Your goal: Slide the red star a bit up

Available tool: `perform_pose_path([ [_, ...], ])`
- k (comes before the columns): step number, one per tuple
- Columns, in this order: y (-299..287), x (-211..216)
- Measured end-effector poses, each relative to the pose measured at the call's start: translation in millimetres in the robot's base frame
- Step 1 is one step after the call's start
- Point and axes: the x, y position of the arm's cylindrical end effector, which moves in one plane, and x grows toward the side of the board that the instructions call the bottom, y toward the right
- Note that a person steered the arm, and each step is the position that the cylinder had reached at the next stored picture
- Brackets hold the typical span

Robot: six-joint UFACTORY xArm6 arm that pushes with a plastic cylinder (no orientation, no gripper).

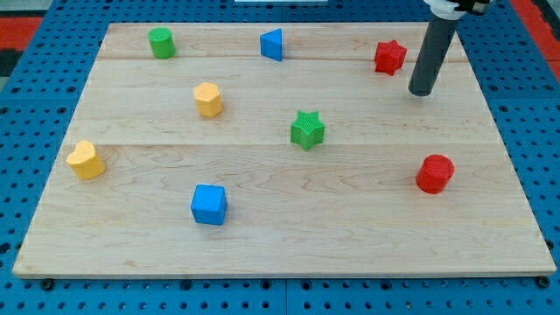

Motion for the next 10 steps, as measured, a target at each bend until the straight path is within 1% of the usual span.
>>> perform_pose_path([
  [2,4,-6],
  [3,24,-36],
  [4,36,-56],
  [5,-19,-57],
  [6,-42,-54],
  [8,-71,-51],
  [9,-78,-60],
  [10,-74,-79],
])
